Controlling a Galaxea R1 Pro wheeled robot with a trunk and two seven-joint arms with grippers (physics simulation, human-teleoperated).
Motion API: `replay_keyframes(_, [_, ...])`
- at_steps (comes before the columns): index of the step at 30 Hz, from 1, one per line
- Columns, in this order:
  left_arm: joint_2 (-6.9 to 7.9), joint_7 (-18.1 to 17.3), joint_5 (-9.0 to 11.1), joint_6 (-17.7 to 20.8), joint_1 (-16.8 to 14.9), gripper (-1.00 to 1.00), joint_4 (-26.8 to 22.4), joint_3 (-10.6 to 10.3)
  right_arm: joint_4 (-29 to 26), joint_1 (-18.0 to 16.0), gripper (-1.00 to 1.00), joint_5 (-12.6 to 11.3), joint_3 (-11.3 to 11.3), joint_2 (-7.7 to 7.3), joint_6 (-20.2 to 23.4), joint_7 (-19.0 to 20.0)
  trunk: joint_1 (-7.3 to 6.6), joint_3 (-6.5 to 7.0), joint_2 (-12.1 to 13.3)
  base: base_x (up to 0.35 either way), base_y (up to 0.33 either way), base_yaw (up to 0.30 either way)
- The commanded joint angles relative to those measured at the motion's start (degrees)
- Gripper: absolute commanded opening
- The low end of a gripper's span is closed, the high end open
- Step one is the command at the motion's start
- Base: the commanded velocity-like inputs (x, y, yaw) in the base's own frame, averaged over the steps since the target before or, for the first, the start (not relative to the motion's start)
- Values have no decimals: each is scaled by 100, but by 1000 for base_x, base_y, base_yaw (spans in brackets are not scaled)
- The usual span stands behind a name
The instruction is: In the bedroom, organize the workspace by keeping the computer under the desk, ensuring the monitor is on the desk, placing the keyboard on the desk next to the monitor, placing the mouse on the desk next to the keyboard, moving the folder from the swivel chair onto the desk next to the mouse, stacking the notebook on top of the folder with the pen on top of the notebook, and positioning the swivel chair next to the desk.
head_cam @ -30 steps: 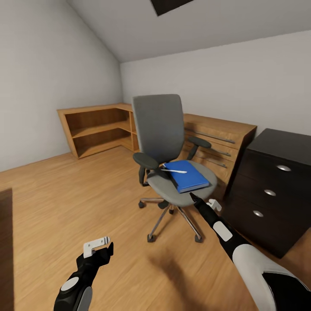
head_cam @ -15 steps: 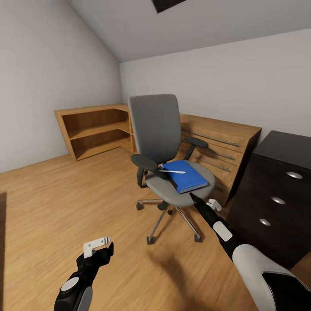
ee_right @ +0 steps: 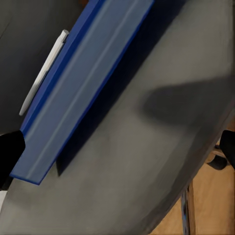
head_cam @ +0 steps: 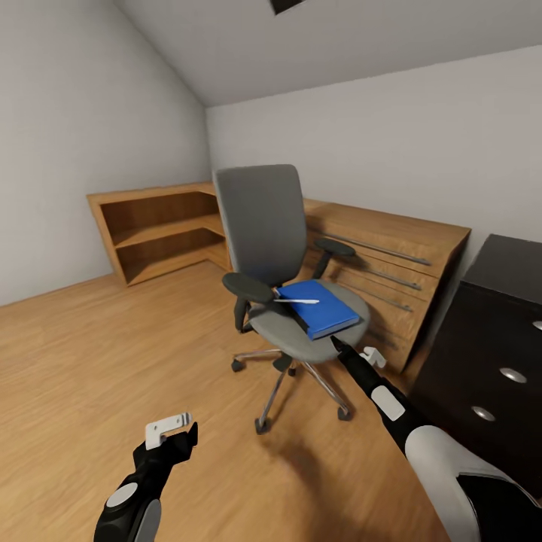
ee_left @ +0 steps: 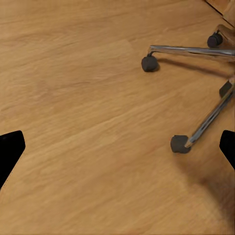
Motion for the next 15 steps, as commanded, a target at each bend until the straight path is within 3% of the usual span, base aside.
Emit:
replay_keyframes(1, [1,53,60,17,-4,100,-5,-10,11,-6,100,-18,17,4,-3,44,2,-5,-2,313,171,0])
replay_keyframes(8, [0,55,62,17,-4,100,-5,-10,12,-6,100,-13,17,7,-4,50,2,-5,-2,278,183,0])
replay_keyframes(15, [-3,55,65,25,-4,100,-5,-10,14,-6,100,-9,17,7,-4,52,2,-5,-2,36,22,0])
